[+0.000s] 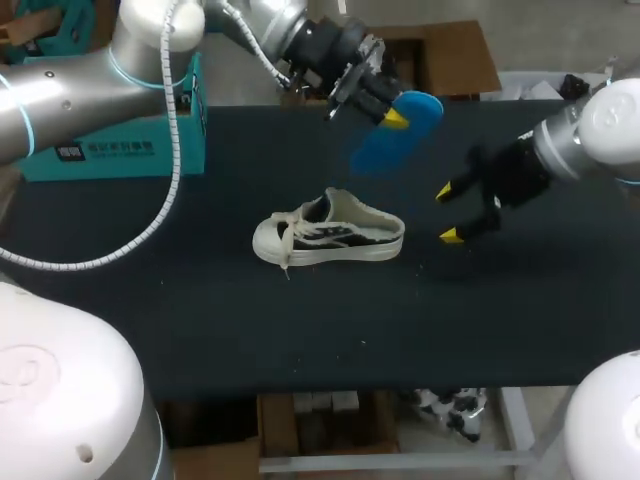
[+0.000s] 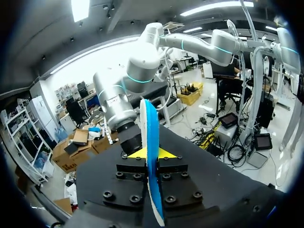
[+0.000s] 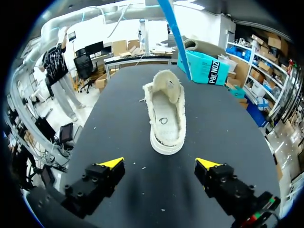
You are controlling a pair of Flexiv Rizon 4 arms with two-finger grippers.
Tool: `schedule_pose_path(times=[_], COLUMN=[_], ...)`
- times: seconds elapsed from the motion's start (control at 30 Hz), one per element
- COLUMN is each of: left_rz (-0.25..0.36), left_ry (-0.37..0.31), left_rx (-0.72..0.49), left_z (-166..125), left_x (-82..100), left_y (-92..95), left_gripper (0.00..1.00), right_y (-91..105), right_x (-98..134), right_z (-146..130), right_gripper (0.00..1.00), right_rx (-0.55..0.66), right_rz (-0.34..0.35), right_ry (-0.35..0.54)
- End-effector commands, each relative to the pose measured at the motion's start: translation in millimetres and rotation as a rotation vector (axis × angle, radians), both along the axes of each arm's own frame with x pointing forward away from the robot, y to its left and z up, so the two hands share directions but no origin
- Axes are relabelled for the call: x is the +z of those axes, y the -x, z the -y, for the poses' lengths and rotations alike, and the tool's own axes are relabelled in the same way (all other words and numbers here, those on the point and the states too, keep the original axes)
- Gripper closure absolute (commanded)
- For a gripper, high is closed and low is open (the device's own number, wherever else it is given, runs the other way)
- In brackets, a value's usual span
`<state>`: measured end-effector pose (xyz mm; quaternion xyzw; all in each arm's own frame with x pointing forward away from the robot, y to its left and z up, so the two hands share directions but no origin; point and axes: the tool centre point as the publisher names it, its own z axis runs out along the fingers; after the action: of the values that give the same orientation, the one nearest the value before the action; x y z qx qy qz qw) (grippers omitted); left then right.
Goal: Open the shoe tongue, take the insole out of the shoe, put the insole back into the shoe, and pack the shoe into the shoebox
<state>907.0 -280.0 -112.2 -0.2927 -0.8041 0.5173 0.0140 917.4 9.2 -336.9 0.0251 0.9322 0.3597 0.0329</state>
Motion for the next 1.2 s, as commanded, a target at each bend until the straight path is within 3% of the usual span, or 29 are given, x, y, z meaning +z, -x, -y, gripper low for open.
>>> schedule_pose_path(times=[0.03, 0.3, 0.43, 0.8, 1.03, 1.2], left_rz=[0.015, -0.029, -0.029, -0.029, -0.073, -0.079], left_ry=[0.072, 0.180, 0.180, 0.180, 0.316, 0.367], left_rx=[0.112, 0.298, 0.298, 0.298, 0.422, 0.497], left_z=[-42.6, -117.5, -117.5, -117.5, -174.2, -206.2], left_x=[14.4, 29.3, 29.3, 29.3, 27.9, 33.9], left_y=[14.6, 23.9, 23.9, 23.9, 19.8, 20.5], left_gripper=[1.00, 1.00, 1.00, 1.00, 1.00, 1.00], right_y=[-7.9, -29.1, -41.5, -70.1, -78.9, -77.7], right_x=[21.2, 34.4, 37.8, 54.6, 59.0, 59.4], right_z=[9.3, 9.6, 3.8, -20.1, -45.3, -68.1], right_gripper=[0.00, 0.00, 0.00, 0.00, 0.00, 0.00], right_rx=[0.036, 0.128, 0.171, 0.248, 0.263, 0.217], right_rz=[-0.008, -0.007, -0.012, -0.034, -0.050, -0.055], right_ry=[0.028, 0.068, 0.086, 0.233, 0.318, 0.382])
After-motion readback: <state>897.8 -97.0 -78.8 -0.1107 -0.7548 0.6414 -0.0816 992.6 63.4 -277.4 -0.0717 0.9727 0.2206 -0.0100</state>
